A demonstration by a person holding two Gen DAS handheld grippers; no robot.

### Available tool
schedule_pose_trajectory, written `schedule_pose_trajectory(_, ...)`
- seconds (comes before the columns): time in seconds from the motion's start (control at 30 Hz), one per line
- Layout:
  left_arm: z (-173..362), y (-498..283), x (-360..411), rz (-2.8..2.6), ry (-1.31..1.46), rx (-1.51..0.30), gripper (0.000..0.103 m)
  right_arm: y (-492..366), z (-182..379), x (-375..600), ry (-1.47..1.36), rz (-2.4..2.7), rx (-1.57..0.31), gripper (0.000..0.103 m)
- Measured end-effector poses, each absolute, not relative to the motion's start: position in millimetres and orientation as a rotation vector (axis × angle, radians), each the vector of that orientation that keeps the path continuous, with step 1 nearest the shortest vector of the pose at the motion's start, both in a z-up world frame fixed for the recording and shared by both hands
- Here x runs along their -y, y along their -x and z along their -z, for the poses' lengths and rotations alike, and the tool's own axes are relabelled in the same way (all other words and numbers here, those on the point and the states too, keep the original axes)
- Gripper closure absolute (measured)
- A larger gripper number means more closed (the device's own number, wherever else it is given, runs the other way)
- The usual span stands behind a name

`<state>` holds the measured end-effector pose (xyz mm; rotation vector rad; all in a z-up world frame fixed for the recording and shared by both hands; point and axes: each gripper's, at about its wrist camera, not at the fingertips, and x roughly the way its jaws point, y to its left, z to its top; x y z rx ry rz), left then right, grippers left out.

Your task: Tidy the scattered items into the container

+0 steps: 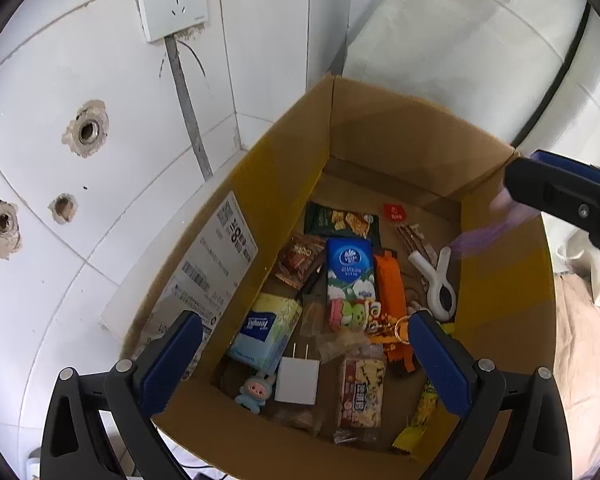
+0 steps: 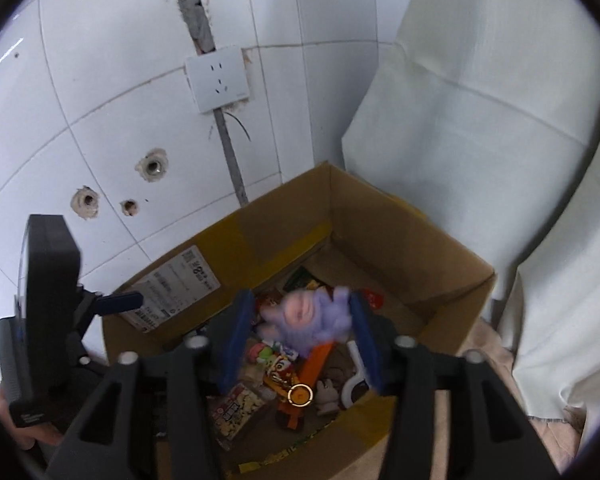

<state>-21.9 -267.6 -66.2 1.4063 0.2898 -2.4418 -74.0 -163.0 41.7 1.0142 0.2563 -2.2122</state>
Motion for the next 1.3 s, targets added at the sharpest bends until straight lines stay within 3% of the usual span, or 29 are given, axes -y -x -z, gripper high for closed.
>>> schedule_pose_trajectory(0.27, 63.0, 19.8, 265.6, 2.455, -1.390, -0.317, 0.000, 79.3, -42.5, 149.9, -1.025, 2.263, -0.213, 0.022)
schedule_pose_trajectory(0.4, 55.8, 18.8, 264.8, 2.445, -1.355, -0.386, 0.000, 78.5, -45.5, 136.1, -1.026, 2.325, -0.219, 0.000)
schedule_pose_trajectory(0.83, 14.5, 28.5, 211.2, 2.496, -1.262, -0.247, 0.000, 62.9, -59.9, 79.3, -1.061, 2.454, -0.148, 0.000)
schedule_pose_trajectory(1.3, -23.5, 60.5, 85.1, 2.684, -1.256, -0.205, 0.000, 20.6, -82.1, -91.8, -1.138, 2.784, 0.024, 0.000)
